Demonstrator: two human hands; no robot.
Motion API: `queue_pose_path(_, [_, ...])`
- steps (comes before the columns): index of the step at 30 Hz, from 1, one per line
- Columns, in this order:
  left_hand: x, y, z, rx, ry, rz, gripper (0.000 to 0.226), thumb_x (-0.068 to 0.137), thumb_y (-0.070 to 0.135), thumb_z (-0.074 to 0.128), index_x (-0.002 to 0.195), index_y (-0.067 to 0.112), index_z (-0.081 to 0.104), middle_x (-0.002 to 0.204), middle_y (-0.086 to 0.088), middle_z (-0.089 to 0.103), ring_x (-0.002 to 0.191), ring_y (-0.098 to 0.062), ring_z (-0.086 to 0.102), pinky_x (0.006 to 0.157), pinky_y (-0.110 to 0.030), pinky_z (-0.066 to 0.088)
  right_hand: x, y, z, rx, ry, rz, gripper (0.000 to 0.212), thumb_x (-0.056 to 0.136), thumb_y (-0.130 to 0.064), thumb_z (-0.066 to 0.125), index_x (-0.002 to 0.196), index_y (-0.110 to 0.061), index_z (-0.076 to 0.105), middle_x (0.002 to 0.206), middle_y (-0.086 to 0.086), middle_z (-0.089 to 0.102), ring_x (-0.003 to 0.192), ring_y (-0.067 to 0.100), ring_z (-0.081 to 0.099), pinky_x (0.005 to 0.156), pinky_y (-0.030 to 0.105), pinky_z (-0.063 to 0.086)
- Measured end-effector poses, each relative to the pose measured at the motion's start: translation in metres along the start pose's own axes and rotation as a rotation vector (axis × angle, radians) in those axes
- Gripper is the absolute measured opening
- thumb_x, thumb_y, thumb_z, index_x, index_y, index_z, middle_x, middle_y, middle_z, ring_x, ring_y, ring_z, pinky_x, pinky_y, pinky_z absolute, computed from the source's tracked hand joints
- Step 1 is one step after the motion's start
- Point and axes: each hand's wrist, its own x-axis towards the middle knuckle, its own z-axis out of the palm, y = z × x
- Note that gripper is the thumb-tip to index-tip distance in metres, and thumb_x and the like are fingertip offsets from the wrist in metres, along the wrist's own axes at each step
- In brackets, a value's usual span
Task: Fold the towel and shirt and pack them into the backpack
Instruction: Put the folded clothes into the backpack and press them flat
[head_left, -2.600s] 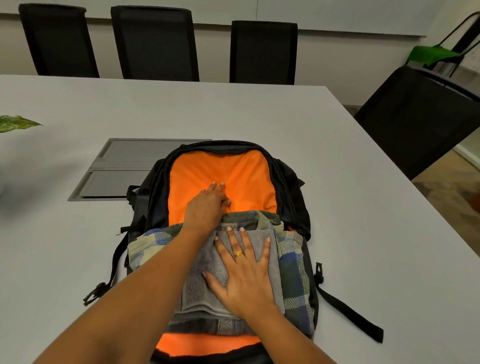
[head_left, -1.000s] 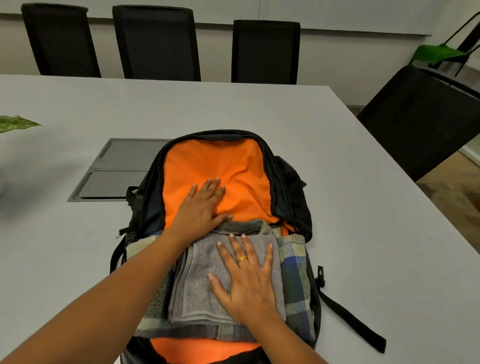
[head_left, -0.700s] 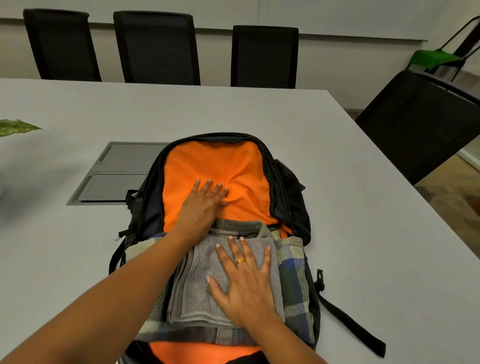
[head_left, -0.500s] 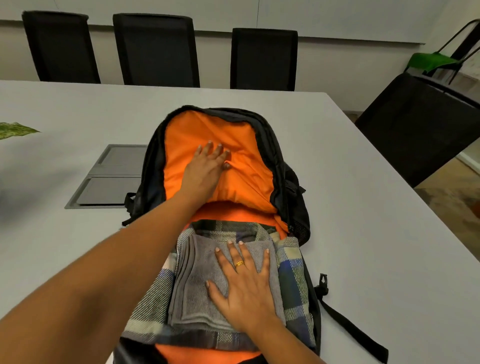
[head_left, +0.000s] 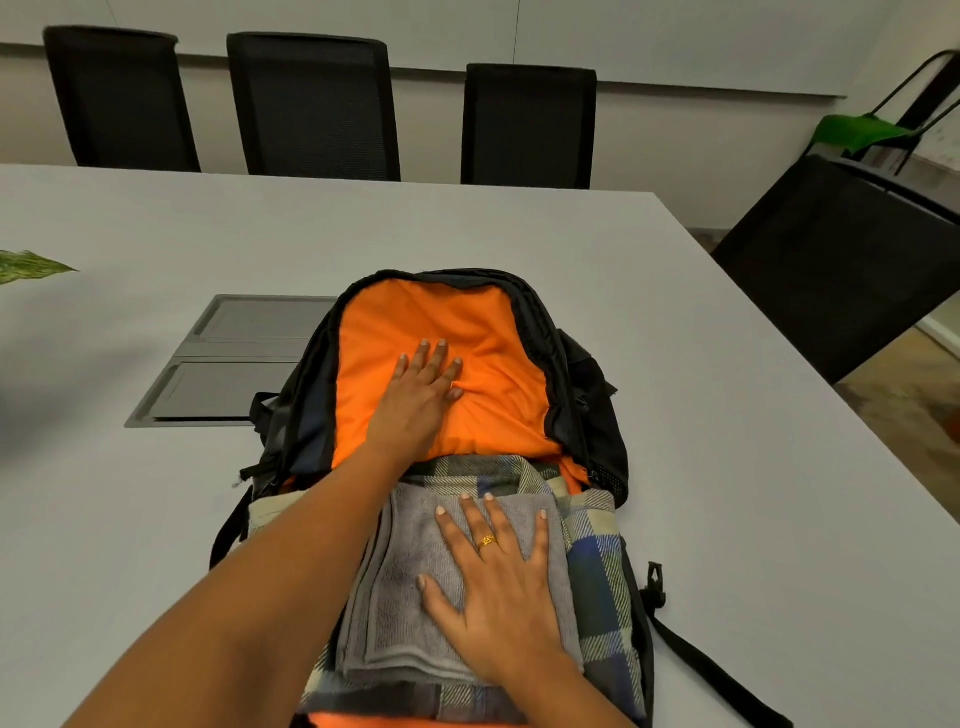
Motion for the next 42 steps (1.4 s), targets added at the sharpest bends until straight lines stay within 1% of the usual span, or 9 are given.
queue_pose_path(6, [-0.007, -0.007, -0.007, -0.096, -0.084, 0.040, 0.063, 0.096, 0.052, 0.026, 0.148, 0.019, 0.017, 0.158, -0.006, 0.001, 0.145, -0.021, -0.006, 0.115, -0.036, -0.005, -0.001, -0.001, -0.001, 0.009, -0.045, 0.015, 0.058, 0.085, -0.063, 0.035, 0.131, -0.033, 0.051, 0.135, -0.004, 0.054, 0.130, 0.018, 0.045, 0.101, 0.060, 0.016])
queue_pose_path(12, [-0.037, -0.015, -0.012, 0.011, -0.109, 0.269, 0.112, 0.061, 0.090, 0.003, 0.149, 0.021, 0.012, 0.150, 0.009, -0.006, 0.139, -0.009, -0.010, 0.114, -0.041, -0.007, -0.001, -0.002, -0.002, 0.025, -0.068, 0.026, 0.057, 0.086, -0.064, 0.033, 0.130, -0.032, 0.051, 0.135, 0.001, 0.054, 0.129, 0.020, 0.047, 0.101, 0.059, 0.016])
queue_pose_path(18, [-0.044, -0.022, -0.007, 0.215, -0.083, 0.392, 0.065, 0.083, 0.050, 0.034, 0.127, 0.009, 0.056, 0.130, -0.012, 0.057, 0.121, -0.032, 0.053, 0.093, -0.060, 0.038, 0.005, -0.001, -0.004, 0.037, -0.116, 0.042, 0.057, 0.080, -0.065, 0.037, 0.123, -0.033, 0.057, 0.132, 0.006, 0.056, 0.122, 0.022, 0.053, 0.099, 0.057, 0.017])
queue_pose_path(24, [-0.046, -0.016, -0.018, 0.203, 0.181, 0.484, 0.048, 0.079, 0.027, 0.039, 0.114, 0.004, 0.062, 0.109, -0.018, 0.067, 0.099, -0.036, 0.065, 0.072, -0.071, 0.040, 0.017, 0.000, -0.005, 0.026, -0.141, 0.015, 0.058, 0.079, -0.065, 0.037, 0.122, -0.032, 0.060, 0.126, 0.004, 0.061, 0.120, 0.022, 0.054, 0.100, 0.058, 0.016])
queue_pose_path(28, [-0.041, -0.017, -0.030, 0.206, 0.247, 0.532, 0.046, 0.078, 0.024, 0.040, 0.115, 0.003, 0.057, 0.108, -0.020, 0.067, 0.097, -0.038, 0.065, 0.069, -0.072, 0.039, 0.038, 0.008, -0.010, 0.068, -0.140, -0.032, 0.070, 0.080, -0.065, 0.021, 0.136, -0.030, 0.045, 0.142, 0.007, 0.045, 0.137, 0.024, 0.032, 0.105, 0.057, -0.006])
queue_pose_path(31, [-0.037, -0.020, -0.032, 0.218, 0.119, 0.472, 0.052, 0.080, 0.027, 0.035, 0.113, 0.000, 0.064, 0.114, -0.021, 0.065, 0.103, -0.038, 0.063, 0.074, -0.073, 0.037, 0.041, 0.004, -0.015, 0.046, -0.084, -0.039, 0.056, 0.083, -0.057, 0.033, 0.121, -0.026, 0.061, 0.126, 0.000, 0.061, 0.123, 0.021, 0.051, 0.106, 0.059, 0.019])
queue_pose_path(33, [-0.035, -0.019, -0.029, 0.145, -0.050, 0.395, 0.067, 0.085, 0.038, 0.018, 0.134, 0.004, 0.046, 0.140, -0.019, 0.044, 0.130, -0.035, 0.042, 0.098, -0.071, 0.022, 0.031, -0.001, -0.014, 0.130, 0.087, -0.151, 0.039, 0.085, -0.045, 0.043, 0.108, -0.022, 0.065, 0.112, -0.005, 0.065, 0.108, 0.015, 0.059, 0.096, 0.048, 0.043])
queue_pose_path(36, [-0.038, -0.020, -0.019, 0.112, -0.236, 0.272, 0.086, 0.074, 0.051, -0.008, 0.148, 0.016, 0.021, 0.156, -0.005, 0.014, 0.145, -0.021, 0.008, 0.112, -0.055, -0.001, 0.009, -0.006, -0.013, 0.232, 0.237, -0.374, 0.027, 0.086, -0.039, 0.049, 0.100, -0.021, 0.064, 0.100, -0.007, 0.065, 0.094, 0.012, 0.057, 0.083, 0.031, 0.040])
queue_pose_path(42, [-0.054, -0.001, -0.015, 0.066, -0.177, 0.132, 0.059, 0.097, 0.043, 0.037, 0.148, 0.021, 0.019, 0.157, 0.000, 0.010, 0.145, -0.016, 0.003, 0.114, -0.047, -0.002, 0.000, 0.005, -0.004, 0.197, 0.223, -0.443, 0.035, 0.088, -0.045, 0.047, 0.108, -0.021, 0.062, 0.108, -0.008, 0.063, 0.105, 0.011, 0.053, 0.089, 0.029, 0.035])
